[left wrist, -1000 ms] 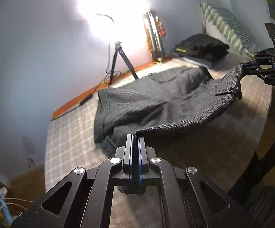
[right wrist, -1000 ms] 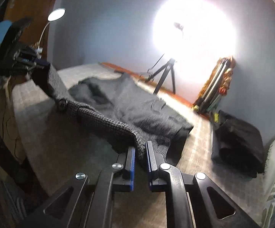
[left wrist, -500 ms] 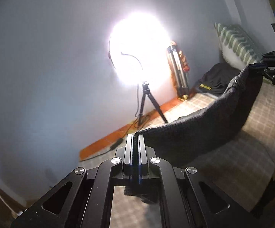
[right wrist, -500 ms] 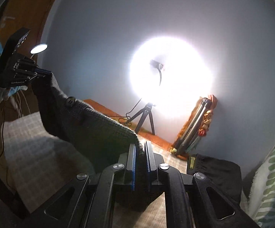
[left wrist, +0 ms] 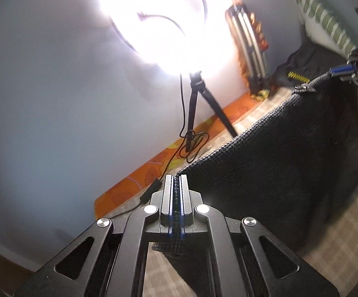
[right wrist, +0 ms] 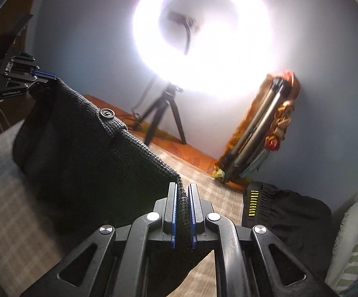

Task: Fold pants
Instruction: 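Lift both hems and fold them over toward the waistband, then open both tools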

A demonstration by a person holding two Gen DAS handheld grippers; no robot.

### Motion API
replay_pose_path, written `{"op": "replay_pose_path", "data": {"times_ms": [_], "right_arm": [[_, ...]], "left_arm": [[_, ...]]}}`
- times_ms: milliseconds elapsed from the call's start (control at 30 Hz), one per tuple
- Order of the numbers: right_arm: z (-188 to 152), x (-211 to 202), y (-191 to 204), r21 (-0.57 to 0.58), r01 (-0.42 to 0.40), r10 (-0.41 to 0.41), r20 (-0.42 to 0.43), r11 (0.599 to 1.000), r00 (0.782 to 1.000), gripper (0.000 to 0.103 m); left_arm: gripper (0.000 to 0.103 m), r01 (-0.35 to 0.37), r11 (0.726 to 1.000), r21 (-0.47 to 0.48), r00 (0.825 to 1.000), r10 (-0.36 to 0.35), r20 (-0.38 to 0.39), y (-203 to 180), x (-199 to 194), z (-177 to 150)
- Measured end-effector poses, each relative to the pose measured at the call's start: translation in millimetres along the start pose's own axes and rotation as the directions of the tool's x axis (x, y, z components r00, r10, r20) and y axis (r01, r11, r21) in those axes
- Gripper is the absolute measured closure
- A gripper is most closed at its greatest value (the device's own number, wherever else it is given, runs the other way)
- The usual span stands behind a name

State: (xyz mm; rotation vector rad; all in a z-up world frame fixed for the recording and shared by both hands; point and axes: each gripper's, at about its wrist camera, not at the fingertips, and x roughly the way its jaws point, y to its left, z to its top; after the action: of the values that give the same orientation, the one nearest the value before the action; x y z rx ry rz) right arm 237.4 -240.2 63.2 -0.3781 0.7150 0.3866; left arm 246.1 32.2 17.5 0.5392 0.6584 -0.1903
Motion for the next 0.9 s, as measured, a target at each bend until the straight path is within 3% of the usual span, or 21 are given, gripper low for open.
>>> {"op": "replay_pose_path", "data": {"times_ms": [467,767,800,900], "right_arm": [[-15,137,-6,-0.022,0.000,-0.004,-0.176,1.000,0.984,0.097],[-27,168,-7,0.003,-0.002,0.003,-0.233,1.000,0.973,0.096],[-28,173,-10,0.007,0.001,0.000,-0.237,1.000,0.971,0.094],[-26,168,-16,0.013,0.033,-0.029,-0.234,0.999,0.972,0.073]], "left_arm": [[0.100,0.009,1.000,0.002,0.988,-0.009,-0.154,-11,139,-11],[0.097,-0.031,0.999,-0.045,0.983,0.022,-0.181,0,160,-21],[0.095,-0.030,0.998,-0.053,0.984,0.021,-0.177,1,161,-19],[0.090,-0.013,0.994,-0.110,0.986,-0.006,-0.165,16,143,-21]]}}
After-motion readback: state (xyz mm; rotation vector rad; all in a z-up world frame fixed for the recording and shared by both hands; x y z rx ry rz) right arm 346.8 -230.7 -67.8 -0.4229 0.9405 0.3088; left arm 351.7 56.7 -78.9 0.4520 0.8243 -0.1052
